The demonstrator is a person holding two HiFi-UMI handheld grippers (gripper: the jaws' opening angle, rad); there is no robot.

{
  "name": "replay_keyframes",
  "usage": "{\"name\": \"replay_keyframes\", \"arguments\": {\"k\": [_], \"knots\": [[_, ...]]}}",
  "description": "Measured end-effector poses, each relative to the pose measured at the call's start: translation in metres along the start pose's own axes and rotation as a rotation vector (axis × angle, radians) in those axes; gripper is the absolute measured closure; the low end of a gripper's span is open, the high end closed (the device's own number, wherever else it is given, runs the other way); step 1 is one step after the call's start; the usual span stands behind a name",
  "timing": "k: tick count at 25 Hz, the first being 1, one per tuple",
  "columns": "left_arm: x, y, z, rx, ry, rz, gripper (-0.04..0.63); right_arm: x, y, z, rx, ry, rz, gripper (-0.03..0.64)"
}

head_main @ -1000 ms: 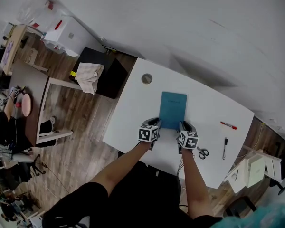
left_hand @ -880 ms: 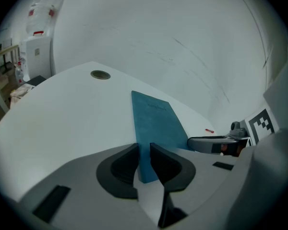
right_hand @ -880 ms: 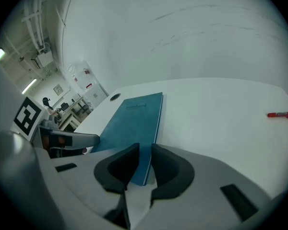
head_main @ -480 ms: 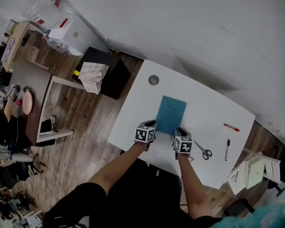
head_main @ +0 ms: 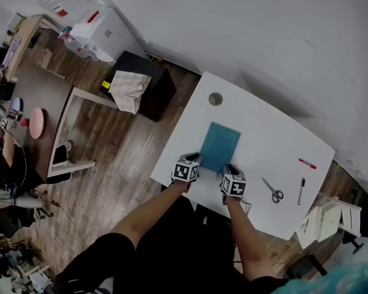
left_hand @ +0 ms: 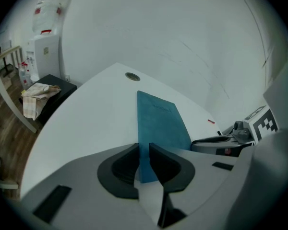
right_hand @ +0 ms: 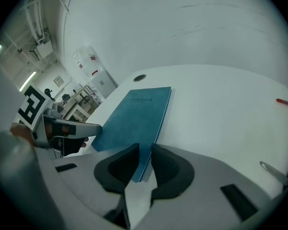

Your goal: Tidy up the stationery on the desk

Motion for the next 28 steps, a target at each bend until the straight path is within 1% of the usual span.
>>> {"name": "replay_keyframes", "arguments": {"k": [2,7,12,18,23,26,28], "knots": [[-0.006,0.002,0.010,0.017,-0.002,0.003,0.524,0.003,0.002,0.013,-0.012,0.005,0.010,0.531],[-0.025,0.007,0.042,0.023,0.004,0.006,0.524,0.013,0.008,0.050,-0.047,0.004,0.034,0.531],[-0.037,0.007,0.069,0.037,0.034,0.006,0.524,0.024,0.007,0.078,-0.036,0.028,0.038,0.531],[-0.052,0.006,0.105,0.035,0.052,0.005,0.524,0.042,0.001,0.111,-0.010,0.032,0.057,0.531],[-0.057,-0.008,0.127,0.101,0.107,0.038,0.523,0.052,-0.006,0.129,0.011,0.060,0.048,0.531],[-0.062,-0.011,0.135,0.113,0.120,0.046,0.523,0.056,-0.006,0.140,0.010,0.077,0.044,0.531],[-0.064,-0.009,0.137,0.128,0.134,0.054,0.523,0.056,-0.003,0.143,0.032,0.095,0.036,0.531]]}}
Point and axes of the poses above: the fingertips, and each gripper's own axes: x forward along the fingers, z to its left, y out of its underside, the point moved 8 cm from there along -x, backward along the fingers, and after that the axes turned 4 degrees about z, right-handed, at the moved point
